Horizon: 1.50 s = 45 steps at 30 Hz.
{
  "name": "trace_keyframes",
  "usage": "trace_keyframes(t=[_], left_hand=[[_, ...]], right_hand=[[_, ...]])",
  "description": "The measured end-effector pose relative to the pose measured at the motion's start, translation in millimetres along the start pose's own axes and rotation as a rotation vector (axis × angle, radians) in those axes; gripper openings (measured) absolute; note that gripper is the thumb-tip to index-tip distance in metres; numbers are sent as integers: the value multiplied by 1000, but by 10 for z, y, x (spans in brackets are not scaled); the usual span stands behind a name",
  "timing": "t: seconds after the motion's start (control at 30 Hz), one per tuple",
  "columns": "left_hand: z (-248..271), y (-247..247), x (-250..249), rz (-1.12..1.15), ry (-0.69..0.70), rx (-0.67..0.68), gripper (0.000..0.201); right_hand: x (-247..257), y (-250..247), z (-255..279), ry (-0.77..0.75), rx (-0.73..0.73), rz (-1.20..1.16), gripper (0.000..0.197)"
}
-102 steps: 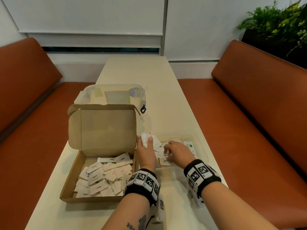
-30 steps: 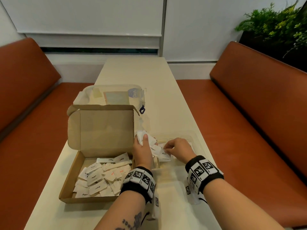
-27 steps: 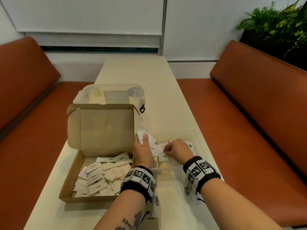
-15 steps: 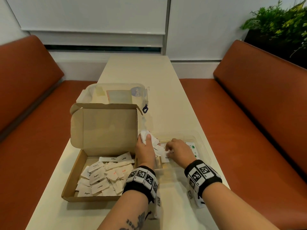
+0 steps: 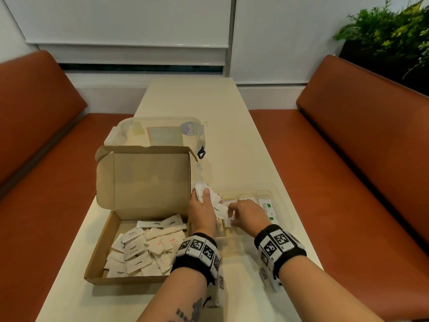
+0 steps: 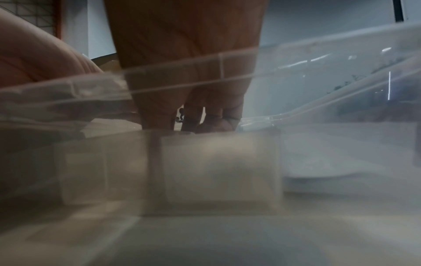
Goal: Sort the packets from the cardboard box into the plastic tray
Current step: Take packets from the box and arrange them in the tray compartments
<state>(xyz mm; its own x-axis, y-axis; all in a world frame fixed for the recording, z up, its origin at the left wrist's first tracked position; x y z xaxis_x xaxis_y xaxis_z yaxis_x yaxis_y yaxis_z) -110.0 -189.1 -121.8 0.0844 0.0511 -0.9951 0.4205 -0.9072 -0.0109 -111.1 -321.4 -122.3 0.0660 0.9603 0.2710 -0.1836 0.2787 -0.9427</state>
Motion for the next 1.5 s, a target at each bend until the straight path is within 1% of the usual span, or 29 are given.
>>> trace_keyframes(t=[0.2,0.27,0.37,0.43,0.5,0.53,0.57,0.63,0.7,0.8,0.87,0.97,1.07,1.13,1.2,1.27,1.4,1.5], left_hand=[[1,-3,9,4,2,2,28],[1,-7,6,7,19,-2,27],[-11,-7,11,23,22,-14,28],[-25,-11,30,38,24,-36,26],[-23,-11,39,63,10,-53,23],[-21,-9,46,72,0,-53,25],[-18,-8,58,80,-12,-46,27],[-3,2,73,77,-27,-7,32],[18,27,99,79,-50,46,33],[71,82,86,211,-149,118,31],[99,104,79,260,-210,149,31],[123,116,70,357,-290,168,28],[125,101,34,410,-314,171,25],[121,88,19,455,-334,155,30],[123,78,9,481,-336,146,34],[126,70,14,492,-319,145,33],[88,60,77,416,-250,119,32],[34,27,92,356,-162,62,26]], right_hand=[[7,1,5,3,14,-1,16],[10,-14,6,6,-6,-41,17],[25,-103,31,51,-98,-253,13],[58,-164,56,89,-143,-434,22],[115,-202,93,124,-82,-649,32],[146,-214,114,126,-38,-740,32],[171,-223,131,121,2,-806,26],[191,-241,152,112,51,-864,17],[174,-256,149,135,44,-890,14],[133,-285,131,187,-17,-898,10],[110,-286,118,208,-43,-882,9],[102,-280,113,219,-64,-853,10],[102,-283,132,219,-61,-894,6],[88,-301,140,226,-72,-923,5],[64,-320,124,242,-95,-921,10],[46,-336,107,257,-103,-911,15],[41,-350,103,249,-82,-920,16],[-18,-370,110,265,-181,-908,13]])
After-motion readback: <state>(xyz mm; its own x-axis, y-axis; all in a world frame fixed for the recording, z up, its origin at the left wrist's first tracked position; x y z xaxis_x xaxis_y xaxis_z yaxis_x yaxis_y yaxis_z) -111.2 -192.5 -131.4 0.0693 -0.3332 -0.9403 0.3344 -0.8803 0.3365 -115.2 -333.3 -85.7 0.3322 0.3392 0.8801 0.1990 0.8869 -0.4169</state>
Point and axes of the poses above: each hand's wrist, its own z-axis away from the middle knuckle, its own y-axis out of the palm, x = y × z, the point moved 3 cm from there along -z, towards the middle knuckle, and after that the axes turned 14 degrees about y, right-handed, at the moved point
